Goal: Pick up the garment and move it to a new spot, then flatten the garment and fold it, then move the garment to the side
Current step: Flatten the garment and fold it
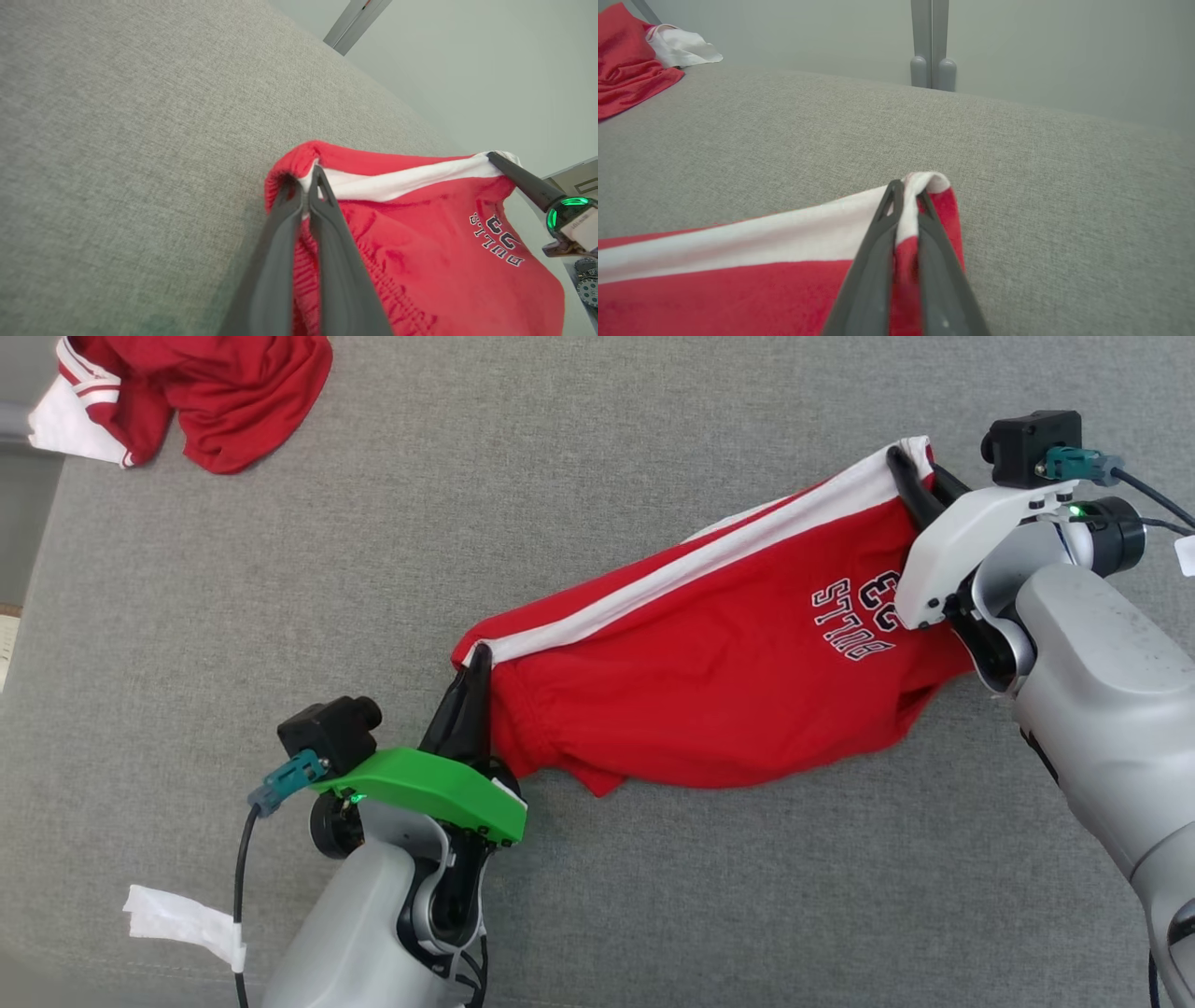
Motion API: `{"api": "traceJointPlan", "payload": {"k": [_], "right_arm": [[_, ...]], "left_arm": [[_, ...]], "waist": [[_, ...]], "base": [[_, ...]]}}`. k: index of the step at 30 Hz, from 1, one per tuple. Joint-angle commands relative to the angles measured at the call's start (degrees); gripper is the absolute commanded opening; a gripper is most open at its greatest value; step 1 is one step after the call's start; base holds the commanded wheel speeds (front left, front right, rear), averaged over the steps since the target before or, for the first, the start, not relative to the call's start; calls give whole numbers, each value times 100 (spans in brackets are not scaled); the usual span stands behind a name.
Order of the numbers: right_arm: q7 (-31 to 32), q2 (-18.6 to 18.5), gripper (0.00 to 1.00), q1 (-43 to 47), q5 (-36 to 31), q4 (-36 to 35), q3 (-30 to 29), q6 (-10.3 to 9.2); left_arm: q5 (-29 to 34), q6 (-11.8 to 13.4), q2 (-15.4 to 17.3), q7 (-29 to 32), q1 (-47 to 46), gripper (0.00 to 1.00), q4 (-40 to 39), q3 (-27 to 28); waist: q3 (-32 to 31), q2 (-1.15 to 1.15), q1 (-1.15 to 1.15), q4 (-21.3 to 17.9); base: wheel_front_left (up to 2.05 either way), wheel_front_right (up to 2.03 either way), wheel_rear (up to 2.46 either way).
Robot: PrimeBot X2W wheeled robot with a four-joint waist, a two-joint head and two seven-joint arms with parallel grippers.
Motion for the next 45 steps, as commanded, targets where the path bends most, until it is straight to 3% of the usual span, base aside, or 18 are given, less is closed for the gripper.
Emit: {"api": "traceJointPlan", "payload": {"k": [1, 7, 13, 21, 27, 41, 42, 43, 44, 45], "right_arm": [[-88, -12, 100, -72, 57, 81, 52, -8], [-354, -68, 100, -149, 178, 311, 322, -8], [-497, -243, 100, 40, 330, 230, 693, -8], [-251, -582, 100, 596, 690, 266, 1020, -8], [-13, -595, 100, 1013, 968, 402, 1072, -8], [438, -280, 100, 1207, 1221, 1071, 1060, -7], [446, -264, 63, 1215, 1225, 1069, 1077, -4], [448, -236, 37, 1228, 1242, 1056, 1093, -4], [450, -220, 22, 1238, 1242, 1042, 1104, -4], [418, -210, 0, 1244, 1256, 1024, 1107, -4]], "left_arm": [[58, 16, 18, -37, -54, 100, -44, -46], [267, 48, 157, -124, 279, 100, -391, -222], [520, 258, 453, -282, 735, 100, -955, -186], [709, 603, 844, -405, 1325, 100, -1496, 143], [809, 737, 1027, -462, 1631, 100, -1711, 373], [947, 586, 979, -502, 1774, 100, -1716, 712], [952, 581, 973, -503, 1781, 100, -1711, 727], [964, 575, 966, -505, 1793, 100, -1708, 751], [980, 572, 962, -506, 1805, 100, -1701, 768], [1000, 567, 958, -507, 1813, 100, -1698, 787]], "waist": [[-32, 0, 0, 14], [-197, 0, 0, 49], [-482, 0, 0, 61], [-915, 0, 0, 138], [-1038, 0, 0, 213], [-993, 0, 0, 297], [-997, 0, 0, 287], [-1004, 0, 0, 270], [-1013, 0, 0, 252], [-1023, 0, 0, 224]], "base": [[0, 0, 0], [0, 0, 0], [0, 0, 0], [0, 0, 0], [0, 0, 0], [0, 0, 0], [0, 0, 0], [0, 0, 0], [0, 0, 0], [0, 0, 0]]}}
